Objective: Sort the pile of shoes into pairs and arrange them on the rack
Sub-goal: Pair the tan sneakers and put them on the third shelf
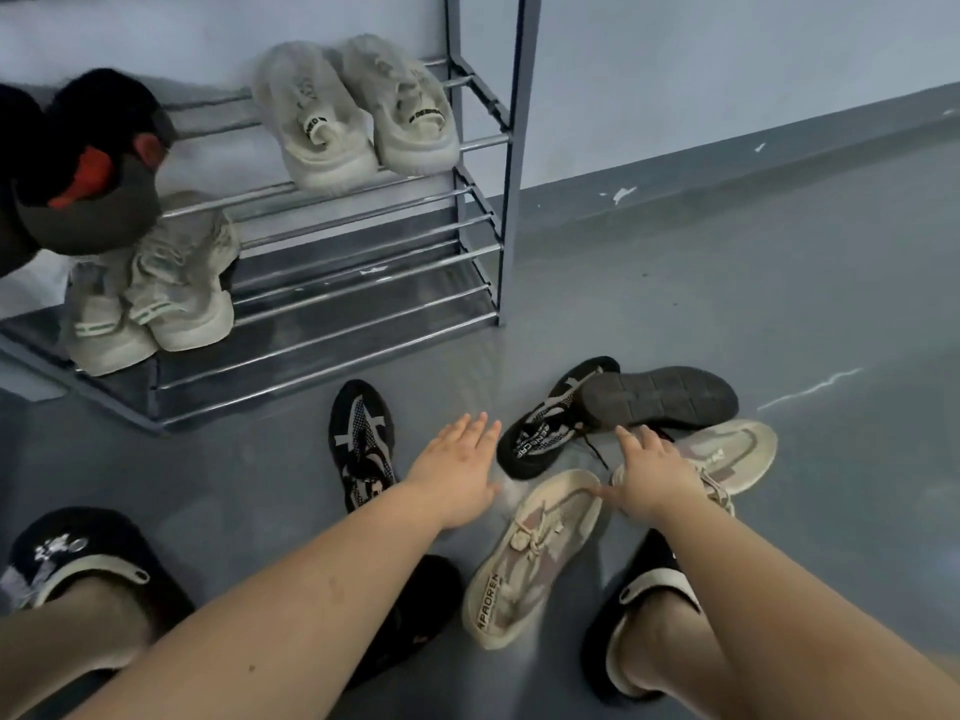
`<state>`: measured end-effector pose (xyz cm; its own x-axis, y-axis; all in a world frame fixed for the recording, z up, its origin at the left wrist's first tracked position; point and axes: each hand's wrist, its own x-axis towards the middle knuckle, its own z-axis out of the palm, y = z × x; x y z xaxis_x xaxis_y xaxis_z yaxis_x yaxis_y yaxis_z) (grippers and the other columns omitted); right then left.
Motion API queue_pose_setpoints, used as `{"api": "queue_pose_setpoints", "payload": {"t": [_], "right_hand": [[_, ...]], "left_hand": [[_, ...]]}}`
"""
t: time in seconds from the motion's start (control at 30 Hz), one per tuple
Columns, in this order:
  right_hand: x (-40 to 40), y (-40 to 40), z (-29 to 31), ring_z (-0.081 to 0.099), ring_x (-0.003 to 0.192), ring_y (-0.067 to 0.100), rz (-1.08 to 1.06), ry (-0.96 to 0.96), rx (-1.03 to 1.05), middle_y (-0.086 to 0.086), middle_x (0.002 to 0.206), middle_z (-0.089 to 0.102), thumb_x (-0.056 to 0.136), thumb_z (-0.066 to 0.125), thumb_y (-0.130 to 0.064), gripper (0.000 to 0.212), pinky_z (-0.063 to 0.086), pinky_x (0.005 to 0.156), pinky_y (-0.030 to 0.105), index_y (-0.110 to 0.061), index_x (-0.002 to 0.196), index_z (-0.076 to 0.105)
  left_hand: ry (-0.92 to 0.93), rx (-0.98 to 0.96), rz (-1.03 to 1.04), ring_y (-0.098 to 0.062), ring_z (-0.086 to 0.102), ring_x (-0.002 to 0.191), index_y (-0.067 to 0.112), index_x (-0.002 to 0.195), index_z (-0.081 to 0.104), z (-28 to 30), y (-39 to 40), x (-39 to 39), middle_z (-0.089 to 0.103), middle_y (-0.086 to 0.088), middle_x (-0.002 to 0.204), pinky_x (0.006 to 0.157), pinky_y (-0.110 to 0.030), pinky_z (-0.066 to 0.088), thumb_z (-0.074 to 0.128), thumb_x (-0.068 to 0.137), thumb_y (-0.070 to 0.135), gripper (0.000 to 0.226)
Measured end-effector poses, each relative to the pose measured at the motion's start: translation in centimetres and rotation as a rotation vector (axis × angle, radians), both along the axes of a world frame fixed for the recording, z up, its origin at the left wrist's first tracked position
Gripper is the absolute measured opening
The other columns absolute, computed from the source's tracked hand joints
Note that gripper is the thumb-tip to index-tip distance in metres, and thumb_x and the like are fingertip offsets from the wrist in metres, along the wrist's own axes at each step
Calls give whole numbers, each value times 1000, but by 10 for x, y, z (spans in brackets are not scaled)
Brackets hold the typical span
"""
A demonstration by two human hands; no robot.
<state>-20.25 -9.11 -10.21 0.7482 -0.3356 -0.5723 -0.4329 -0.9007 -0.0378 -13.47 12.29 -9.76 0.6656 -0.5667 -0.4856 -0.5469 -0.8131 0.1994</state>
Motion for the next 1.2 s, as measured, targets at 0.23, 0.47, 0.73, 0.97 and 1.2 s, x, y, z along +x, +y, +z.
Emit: {"api": "queue_pose_setpoints", "payload": {"t": [0.23,0.47,0.73,0.97,1.2], "right_hand": [[-6,-21,-13,24,142,33,-72,39,20,12,156,19,86,51,-61,89,31,110,45,-19,153,10],[0,-25,-34,40,131,35,-101,81,107,15,148,33,88,53,-54,77,40,103,45,-14,147,23],[1,-22,-57,42,133,28,-201,137,353,10,147,42,91,58,-40,72,35,106,34,-12,148,25],[7,-9,-79,37,137,27,-416,161,553,11,152,33,88,64,-35,86,30,113,33,-11,152,12],[16,-4,-83,45,129,27,-617,91,673,11,142,46,87,64,-38,78,34,103,30,-5,147,28]], "left_hand": [[87,91,-22,-23,-2,147,13,151,-2,-29,-19,-3,-3,-8,160,119,-34,0,38,97,39,72],[210,119,2,-25,15,145,13,151,5,-58,-35,-7,14,-8,158,118,-37,16,40,96,44,73],[490,34,351,-29,42,131,14,147,26,-95,-45,-21,41,-10,145,104,-35,36,47,94,43,63],[580,-56,566,-32,46,126,15,142,36,-122,-50,-22,43,-13,139,107,-41,37,53,90,41,60],[742,-286,905,-26,56,117,18,135,48,-136,-38,-22,55,-10,132,102,-43,44,60,77,56,70]]}}
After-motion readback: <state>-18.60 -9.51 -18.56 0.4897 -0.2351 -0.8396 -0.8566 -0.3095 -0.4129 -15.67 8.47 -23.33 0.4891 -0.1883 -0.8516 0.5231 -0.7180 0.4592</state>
